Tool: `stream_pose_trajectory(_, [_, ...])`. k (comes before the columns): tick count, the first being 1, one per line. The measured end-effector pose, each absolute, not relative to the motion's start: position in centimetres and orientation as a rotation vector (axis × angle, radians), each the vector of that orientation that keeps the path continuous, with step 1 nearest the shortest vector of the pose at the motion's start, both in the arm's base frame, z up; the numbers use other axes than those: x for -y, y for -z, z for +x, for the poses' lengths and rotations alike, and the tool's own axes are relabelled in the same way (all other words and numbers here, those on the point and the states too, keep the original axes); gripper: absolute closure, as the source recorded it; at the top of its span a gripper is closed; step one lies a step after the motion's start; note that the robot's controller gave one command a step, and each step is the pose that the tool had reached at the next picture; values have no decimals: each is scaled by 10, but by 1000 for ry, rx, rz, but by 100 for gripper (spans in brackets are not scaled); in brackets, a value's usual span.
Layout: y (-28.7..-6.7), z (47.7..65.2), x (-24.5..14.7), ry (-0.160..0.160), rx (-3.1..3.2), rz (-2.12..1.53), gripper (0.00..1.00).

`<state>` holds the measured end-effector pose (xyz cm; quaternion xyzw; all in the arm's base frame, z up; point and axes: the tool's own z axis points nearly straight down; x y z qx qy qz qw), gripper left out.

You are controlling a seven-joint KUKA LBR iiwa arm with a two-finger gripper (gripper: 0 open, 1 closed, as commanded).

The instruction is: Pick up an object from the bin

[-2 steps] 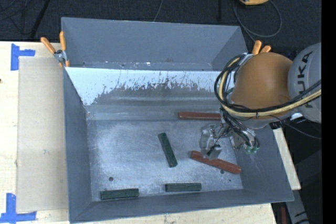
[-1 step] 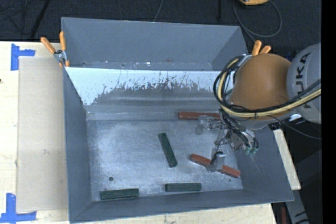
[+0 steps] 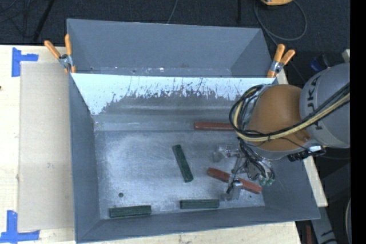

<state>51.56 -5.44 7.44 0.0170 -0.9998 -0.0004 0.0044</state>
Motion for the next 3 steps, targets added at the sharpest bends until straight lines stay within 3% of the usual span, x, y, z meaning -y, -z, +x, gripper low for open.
stream_pose_trajectory(1, [-78, 518, 54, 1, 3140, 53, 100])
stream_pose_trajectory(2, [-177, 533, 72, -3, 3151, 16, 100])
stream_pose_trajectory(3, [-247, 546, 76, -2, 3151, 44, 100])
